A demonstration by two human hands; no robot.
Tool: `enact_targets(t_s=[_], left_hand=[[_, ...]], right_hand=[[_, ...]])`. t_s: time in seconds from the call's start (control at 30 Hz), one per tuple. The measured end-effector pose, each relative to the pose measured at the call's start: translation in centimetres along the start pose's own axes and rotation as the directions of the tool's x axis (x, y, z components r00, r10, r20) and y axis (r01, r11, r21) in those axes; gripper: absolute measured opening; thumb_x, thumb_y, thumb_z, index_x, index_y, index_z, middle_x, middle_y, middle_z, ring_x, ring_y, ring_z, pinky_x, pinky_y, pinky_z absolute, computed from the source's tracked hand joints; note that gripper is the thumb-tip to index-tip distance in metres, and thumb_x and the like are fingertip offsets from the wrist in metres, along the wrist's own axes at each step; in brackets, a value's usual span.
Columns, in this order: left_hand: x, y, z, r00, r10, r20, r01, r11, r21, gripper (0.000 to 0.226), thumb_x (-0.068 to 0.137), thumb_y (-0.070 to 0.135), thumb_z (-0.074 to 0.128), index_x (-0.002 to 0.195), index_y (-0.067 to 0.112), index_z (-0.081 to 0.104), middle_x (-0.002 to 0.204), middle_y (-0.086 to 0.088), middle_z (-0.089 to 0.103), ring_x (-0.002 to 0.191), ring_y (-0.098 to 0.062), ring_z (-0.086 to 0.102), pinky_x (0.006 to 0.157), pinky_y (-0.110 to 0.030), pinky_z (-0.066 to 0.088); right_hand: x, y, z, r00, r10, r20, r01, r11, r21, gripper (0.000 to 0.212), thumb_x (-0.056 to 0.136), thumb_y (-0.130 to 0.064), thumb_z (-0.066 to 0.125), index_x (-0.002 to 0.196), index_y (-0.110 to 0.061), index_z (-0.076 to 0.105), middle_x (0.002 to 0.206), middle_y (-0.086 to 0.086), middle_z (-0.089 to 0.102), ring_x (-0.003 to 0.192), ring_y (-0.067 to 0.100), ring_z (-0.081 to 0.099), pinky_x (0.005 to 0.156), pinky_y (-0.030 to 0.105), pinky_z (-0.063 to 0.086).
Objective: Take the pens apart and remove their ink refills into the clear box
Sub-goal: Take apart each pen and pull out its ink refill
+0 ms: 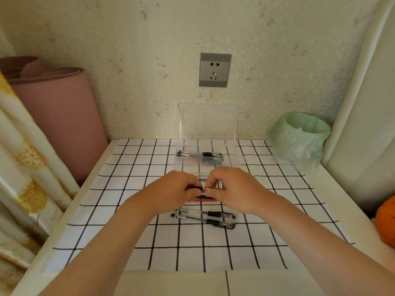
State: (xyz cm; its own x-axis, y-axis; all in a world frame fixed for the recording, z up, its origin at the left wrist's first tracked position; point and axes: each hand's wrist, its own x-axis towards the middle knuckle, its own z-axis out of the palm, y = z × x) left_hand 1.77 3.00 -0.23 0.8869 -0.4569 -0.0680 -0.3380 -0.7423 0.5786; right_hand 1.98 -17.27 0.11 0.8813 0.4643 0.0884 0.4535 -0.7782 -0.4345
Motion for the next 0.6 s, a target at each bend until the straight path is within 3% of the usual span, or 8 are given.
enact_targets(t_s=[0.13, 0.3, 0.6], left_hand=[[0.06, -0.23, 0.00, 1.000, 0.011, -0.007, -0.011, 1.000, 0.017, 0.013, 0.096, 0.030, 0.056, 0.088, 0.037, 0.063, 0.075, 0.011, 0.062, 0.064, -0.003, 0.053, 0.058, -0.017, 0.039], [0.18, -0.24, 0.19, 0.999, 0.024, -0.027, -0.023, 0.999, 0.028, 0.012, 0.097, 0.029, 0.056, 0.093, 0.035, 0.066, 0.073, 0.013, 0.060, 0.061, 0.000, 0.052, 0.056, -0.013, 0.036], [0.45, -0.38, 0.32, 0.994, 0.033, -0.102, -0.030, 0.999, 0.026, 0.016, 0.094, 0.032, 0.060, 0.106, 0.032, 0.070, 0.085, 0.012, 0.068, 0.077, -0.004, 0.062, 0.074, -0.025, 0.054]], right_hand=[[0.03, 0.02, 0.07, 0.999, -0.001, 0.044, 0.001, 1.000, 0.004, 0.027, 0.095, -0.050, 0.051, 0.101, -0.030, 0.069, 0.093, -0.012, 0.064, 0.079, 0.003, 0.055, 0.071, 0.029, 0.047], [0.04, -0.04, -0.20, 1.000, -0.016, -0.008, 0.016, 1.000, -0.012, 0.016, 0.088, -0.044, 0.065, 0.098, -0.033, 0.069, 0.091, -0.020, 0.061, 0.065, -0.011, 0.047, 0.058, 0.013, 0.030], [0.10, 0.05, -0.38, 0.999, -0.026, -0.021, 0.025, 0.999, -0.030, 0.019, 0.093, -0.042, 0.059, 0.102, -0.030, 0.071, 0.090, -0.015, 0.065, 0.065, -0.005, 0.047, 0.060, 0.020, 0.036]])
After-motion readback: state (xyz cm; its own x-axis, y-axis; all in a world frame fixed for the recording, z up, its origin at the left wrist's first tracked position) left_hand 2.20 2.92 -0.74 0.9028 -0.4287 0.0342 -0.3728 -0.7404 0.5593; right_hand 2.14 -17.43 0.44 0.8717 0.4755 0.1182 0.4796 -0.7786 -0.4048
